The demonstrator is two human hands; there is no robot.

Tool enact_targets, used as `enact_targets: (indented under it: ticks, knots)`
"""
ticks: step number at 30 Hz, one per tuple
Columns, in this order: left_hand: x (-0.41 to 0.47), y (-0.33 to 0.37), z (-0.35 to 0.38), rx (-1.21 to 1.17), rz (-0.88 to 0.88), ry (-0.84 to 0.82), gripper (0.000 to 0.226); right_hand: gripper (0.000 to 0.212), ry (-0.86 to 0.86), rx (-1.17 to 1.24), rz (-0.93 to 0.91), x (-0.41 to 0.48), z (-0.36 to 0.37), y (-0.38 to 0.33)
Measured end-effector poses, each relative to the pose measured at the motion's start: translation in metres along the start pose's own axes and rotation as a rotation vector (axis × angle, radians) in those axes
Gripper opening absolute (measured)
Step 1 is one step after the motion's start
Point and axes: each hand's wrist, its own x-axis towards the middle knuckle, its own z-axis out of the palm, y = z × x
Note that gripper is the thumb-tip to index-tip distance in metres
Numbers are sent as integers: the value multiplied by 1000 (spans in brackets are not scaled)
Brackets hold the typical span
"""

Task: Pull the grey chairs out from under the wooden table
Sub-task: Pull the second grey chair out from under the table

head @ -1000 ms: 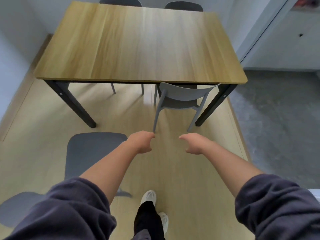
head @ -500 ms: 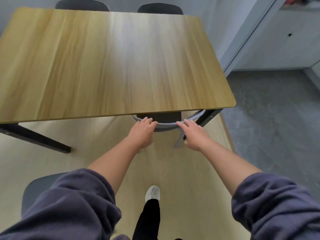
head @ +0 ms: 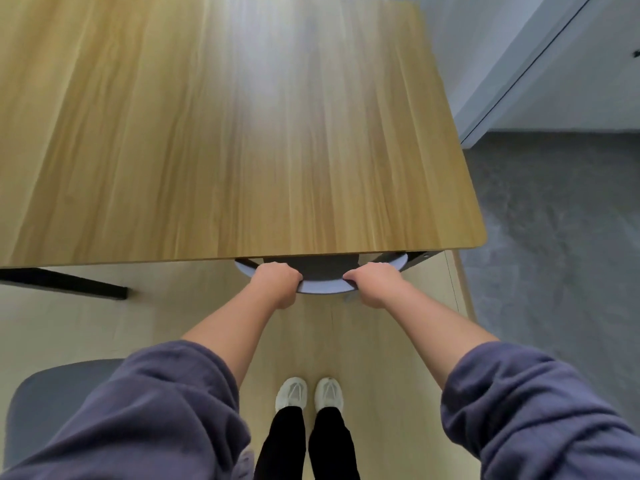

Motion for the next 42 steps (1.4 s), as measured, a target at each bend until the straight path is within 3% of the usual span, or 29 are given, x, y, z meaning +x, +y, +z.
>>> enact_targets:
  ticks: [9,18,27,36,42]
  knots:
    - [7,8,5,141,-30,3,27,43,-15,-142,-80,16,1,5]
    - [-4,20,11,99,-43,-28,30,28,-101,-190,-180,7,2,7]
    - [-42,43,43,160,0,-64,32,30,-94,-162,-202,-30,45,-7]
    - [-103,64,96,224,55,-63,30,50,-103,-127,-158,-92,101,-45]
    - [-142,75,133,241,89,-51,32,48,-121,-95,-129,-127,139,-72]
